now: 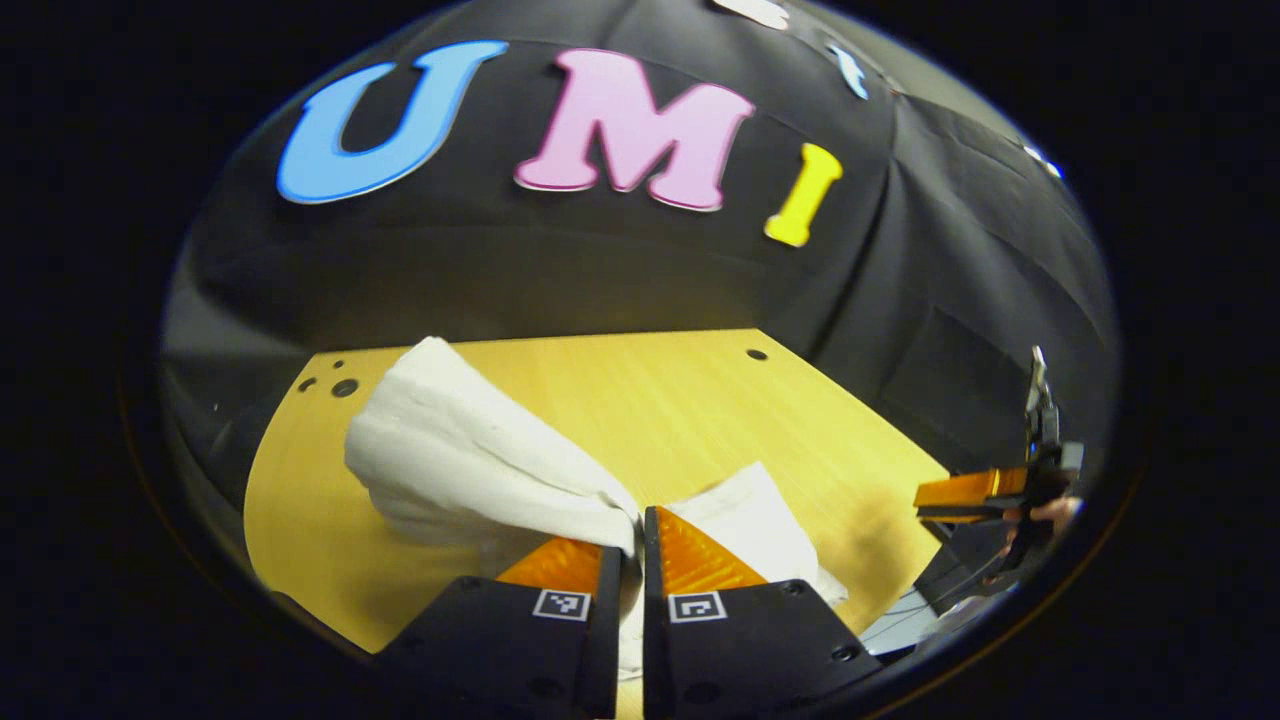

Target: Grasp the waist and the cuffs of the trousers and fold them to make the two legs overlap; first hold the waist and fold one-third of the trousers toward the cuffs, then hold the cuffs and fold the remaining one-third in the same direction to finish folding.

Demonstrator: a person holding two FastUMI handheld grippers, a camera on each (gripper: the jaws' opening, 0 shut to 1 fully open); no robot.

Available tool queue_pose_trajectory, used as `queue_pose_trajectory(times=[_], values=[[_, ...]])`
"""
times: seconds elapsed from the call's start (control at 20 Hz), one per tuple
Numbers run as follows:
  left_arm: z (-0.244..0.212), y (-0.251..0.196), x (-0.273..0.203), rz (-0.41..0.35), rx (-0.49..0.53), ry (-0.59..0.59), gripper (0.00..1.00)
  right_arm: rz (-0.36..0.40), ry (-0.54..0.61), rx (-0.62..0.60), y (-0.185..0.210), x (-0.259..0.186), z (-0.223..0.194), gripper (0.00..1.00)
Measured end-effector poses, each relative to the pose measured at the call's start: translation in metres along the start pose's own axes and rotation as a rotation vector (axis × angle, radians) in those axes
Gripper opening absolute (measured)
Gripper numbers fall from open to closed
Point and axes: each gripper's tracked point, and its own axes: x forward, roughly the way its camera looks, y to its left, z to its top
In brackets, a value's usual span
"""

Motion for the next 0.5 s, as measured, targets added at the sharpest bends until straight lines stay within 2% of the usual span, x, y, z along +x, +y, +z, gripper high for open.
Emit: queue_pose_trajectory(times=[0.15, 0.25, 0.4, 0.5], values=[[-0.025, -0.042, 0.006, -0.099, 0.198, 0.055, 0.20, -0.009, -0.004, 0.015, -0.006, 0.000, 0.003, 0.67], [-0.046, -0.060, 0.010, -0.152, 0.291, 0.093, 0.34, -0.014, -0.002, 0.021, -0.008, -0.001, 0.003, 0.67], [-0.066, -0.076, 0.011, -0.207, 0.344, 0.141, 0.46, -0.015, 0.003, 0.030, -0.011, -0.001, 0.001, 0.67], [-0.074, -0.083, 0.008, -0.250, 0.369, 0.166, 0.42, -0.017, 0.005, 0.033, -0.011, -0.001, 0.001, 0.67]])
